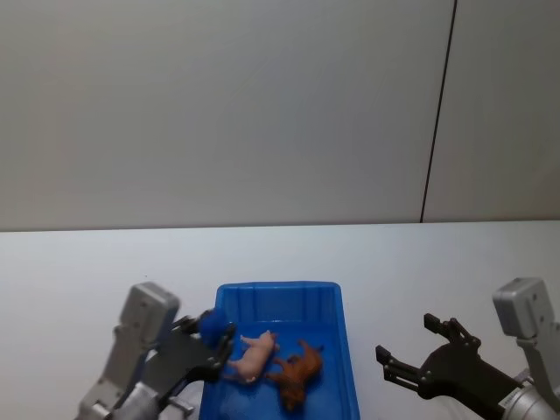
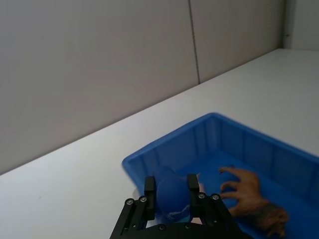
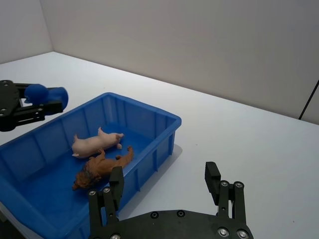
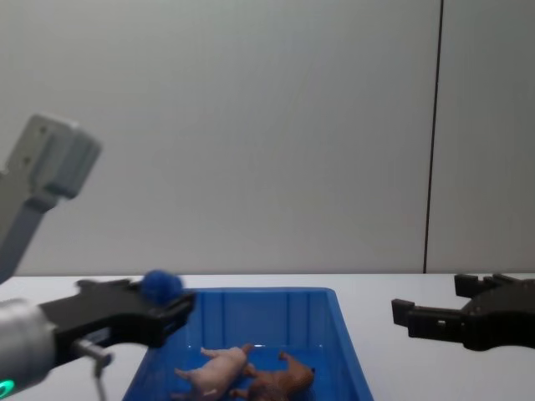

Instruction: Pick up the two dolls from the table and place them into the box.

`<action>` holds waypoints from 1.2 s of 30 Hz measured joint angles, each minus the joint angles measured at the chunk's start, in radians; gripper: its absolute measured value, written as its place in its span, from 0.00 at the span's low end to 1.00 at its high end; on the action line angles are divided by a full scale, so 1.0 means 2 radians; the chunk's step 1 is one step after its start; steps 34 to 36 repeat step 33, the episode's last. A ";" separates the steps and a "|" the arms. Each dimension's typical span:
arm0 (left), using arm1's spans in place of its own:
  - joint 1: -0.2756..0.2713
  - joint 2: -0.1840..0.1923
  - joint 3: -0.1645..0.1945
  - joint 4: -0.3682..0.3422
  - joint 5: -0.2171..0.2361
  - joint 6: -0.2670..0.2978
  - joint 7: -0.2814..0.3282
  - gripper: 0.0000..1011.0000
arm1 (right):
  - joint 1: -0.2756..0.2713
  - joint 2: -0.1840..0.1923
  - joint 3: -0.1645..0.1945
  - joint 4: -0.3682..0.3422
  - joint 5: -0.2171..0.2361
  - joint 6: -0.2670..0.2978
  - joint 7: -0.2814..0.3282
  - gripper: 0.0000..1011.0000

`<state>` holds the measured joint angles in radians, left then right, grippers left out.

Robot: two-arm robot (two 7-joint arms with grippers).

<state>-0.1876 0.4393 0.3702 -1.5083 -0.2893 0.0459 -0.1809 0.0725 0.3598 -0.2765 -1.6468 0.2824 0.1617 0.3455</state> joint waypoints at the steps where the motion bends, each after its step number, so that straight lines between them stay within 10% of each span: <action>1: -0.005 -0.006 0.003 0.001 0.004 -0.001 -0.006 0.37 | 0.000 0.000 0.000 0.000 0.000 0.000 0.000 0.99; 7: -0.020 -0.024 0.012 0.004 0.016 -0.005 -0.021 0.39 | 0.000 0.000 0.000 0.000 0.000 0.000 0.000 0.99; 27: -0.041 -0.052 0.026 0.004 0.030 -0.006 -0.050 0.99 | 0.000 0.000 0.000 0.000 0.000 0.000 0.000 0.99; 36: -0.041 -0.052 0.025 0.000 0.026 -0.008 -0.051 0.99 | 0.000 0.000 0.000 0.000 0.000 0.000 0.000 0.99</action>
